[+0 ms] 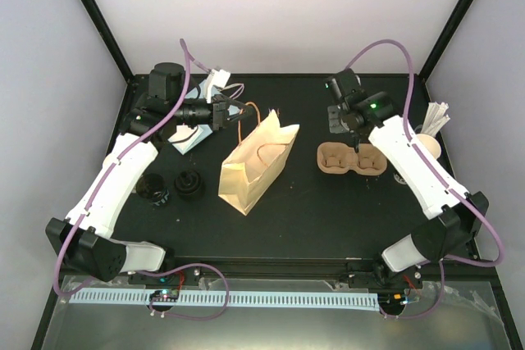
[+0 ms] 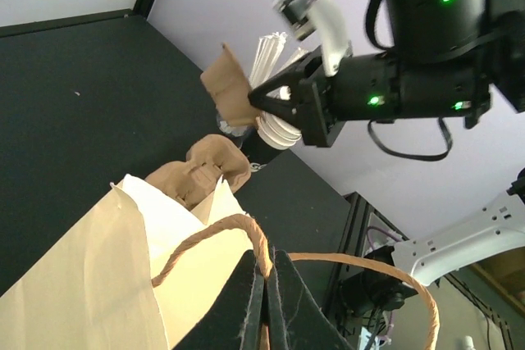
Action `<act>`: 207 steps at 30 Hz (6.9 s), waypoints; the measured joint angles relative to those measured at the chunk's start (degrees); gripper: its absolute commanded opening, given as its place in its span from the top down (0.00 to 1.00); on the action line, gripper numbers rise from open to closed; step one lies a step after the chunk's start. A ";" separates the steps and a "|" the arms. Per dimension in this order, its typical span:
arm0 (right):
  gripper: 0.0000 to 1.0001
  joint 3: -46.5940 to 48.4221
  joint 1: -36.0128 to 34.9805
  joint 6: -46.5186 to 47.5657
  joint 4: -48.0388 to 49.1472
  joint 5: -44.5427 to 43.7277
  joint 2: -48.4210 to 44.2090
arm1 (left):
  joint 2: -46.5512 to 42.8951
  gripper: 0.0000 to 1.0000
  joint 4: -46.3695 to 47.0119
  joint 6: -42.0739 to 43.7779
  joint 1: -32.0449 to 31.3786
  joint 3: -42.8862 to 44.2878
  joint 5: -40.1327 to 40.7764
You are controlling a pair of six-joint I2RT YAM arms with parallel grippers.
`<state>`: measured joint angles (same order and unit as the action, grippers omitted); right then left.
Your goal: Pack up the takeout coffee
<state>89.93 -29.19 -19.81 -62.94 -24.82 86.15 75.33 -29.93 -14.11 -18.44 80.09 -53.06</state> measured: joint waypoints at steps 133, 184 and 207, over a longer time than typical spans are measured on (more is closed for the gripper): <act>0.12 -39.21 -21.88 -41.00 14.51 14.67 -2.29 | -4.98 0.99 3.87 -2.67 4.07 -5.77 0.74; 0.59 -36.39 -18.05 -33.20 12.98 13.16 -14.91 | -5.27 0.99 3.78 -2.67 4.07 -5.77 0.74; 0.57 -17.42 -9.31 -7.04 18.01 9.92 -26.01 | -2.75 0.98 -5.90 1.88 -1.44 4.28 1.84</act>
<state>72.51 -38.50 -26.85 -44.93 -14.90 60.14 72.58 -35.83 -12.23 -19.88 84.38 -51.22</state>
